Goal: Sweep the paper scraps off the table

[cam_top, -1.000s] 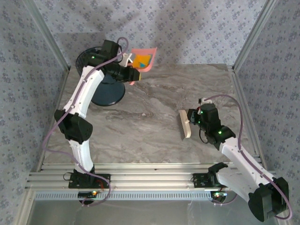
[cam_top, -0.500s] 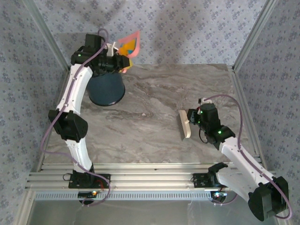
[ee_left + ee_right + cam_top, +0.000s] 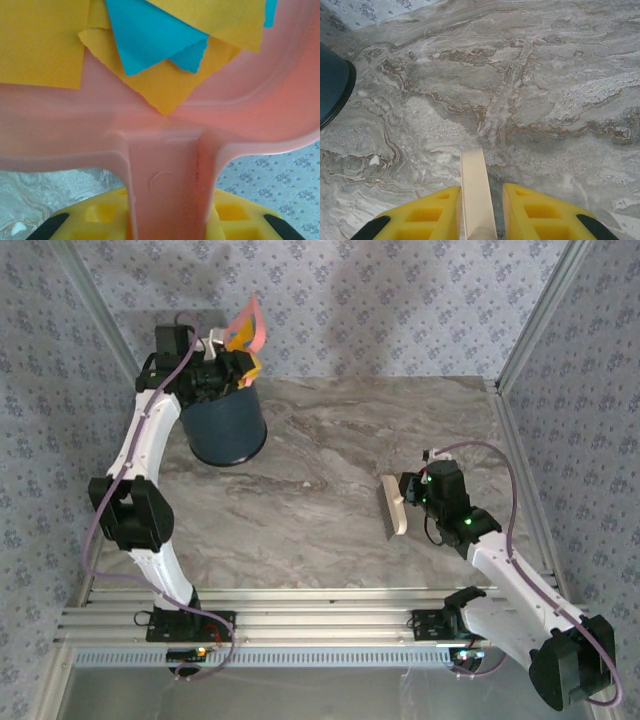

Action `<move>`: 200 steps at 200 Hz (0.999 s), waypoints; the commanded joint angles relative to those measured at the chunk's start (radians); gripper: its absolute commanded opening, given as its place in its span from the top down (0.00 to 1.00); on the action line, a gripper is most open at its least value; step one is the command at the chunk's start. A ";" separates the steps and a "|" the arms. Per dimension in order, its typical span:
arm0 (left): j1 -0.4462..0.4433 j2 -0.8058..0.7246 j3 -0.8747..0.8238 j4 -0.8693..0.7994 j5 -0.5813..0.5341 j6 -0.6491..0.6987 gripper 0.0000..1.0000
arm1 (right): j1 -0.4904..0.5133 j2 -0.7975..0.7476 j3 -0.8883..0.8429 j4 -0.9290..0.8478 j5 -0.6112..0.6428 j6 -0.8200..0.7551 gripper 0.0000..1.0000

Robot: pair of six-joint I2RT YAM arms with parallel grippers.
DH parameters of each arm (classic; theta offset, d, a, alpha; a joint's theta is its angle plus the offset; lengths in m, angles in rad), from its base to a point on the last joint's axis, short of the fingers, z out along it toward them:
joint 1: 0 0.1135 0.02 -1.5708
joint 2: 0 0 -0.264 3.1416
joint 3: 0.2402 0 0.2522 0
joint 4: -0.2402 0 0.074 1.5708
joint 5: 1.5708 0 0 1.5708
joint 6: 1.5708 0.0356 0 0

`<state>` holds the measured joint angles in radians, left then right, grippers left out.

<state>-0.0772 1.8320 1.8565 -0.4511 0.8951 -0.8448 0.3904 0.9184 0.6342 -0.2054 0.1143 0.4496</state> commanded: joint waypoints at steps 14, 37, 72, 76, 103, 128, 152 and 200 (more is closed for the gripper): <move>0.027 -0.071 -0.106 0.344 0.046 -0.248 1.00 | -0.003 0.009 0.016 0.018 -0.013 0.015 1.00; 0.032 -0.082 -0.161 0.467 0.045 -0.343 1.00 | -0.004 0.009 0.016 0.016 -0.011 0.014 1.00; 0.045 -0.098 -0.261 0.694 0.024 -0.532 1.00 | -0.003 0.008 0.017 0.015 -0.010 0.014 1.00; 0.044 -0.099 -0.267 0.709 0.023 -0.545 1.00 | -0.003 0.009 0.018 0.015 -0.011 0.013 1.00; 0.044 -0.103 -0.292 0.763 0.012 -0.591 1.00 | -0.003 0.011 0.018 0.015 -0.011 0.014 1.00; 0.045 -0.112 -0.338 0.852 -0.013 -0.664 1.00 | -0.003 0.012 0.018 0.014 -0.009 0.017 1.00; 0.044 -0.109 -0.384 0.965 -0.032 -0.755 1.00 | -0.003 0.012 0.018 0.015 -0.009 0.017 1.00; 0.045 -0.087 -0.437 1.173 -0.058 -0.911 1.00 | -0.002 0.020 0.019 0.016 -0.016 0.020 1.00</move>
<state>-0.0391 1.7615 1.4296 0.5278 0.8593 -1.6531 0.3904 0.9291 0.6346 -0.1986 0.1074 0.4568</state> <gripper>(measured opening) 0.274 0.254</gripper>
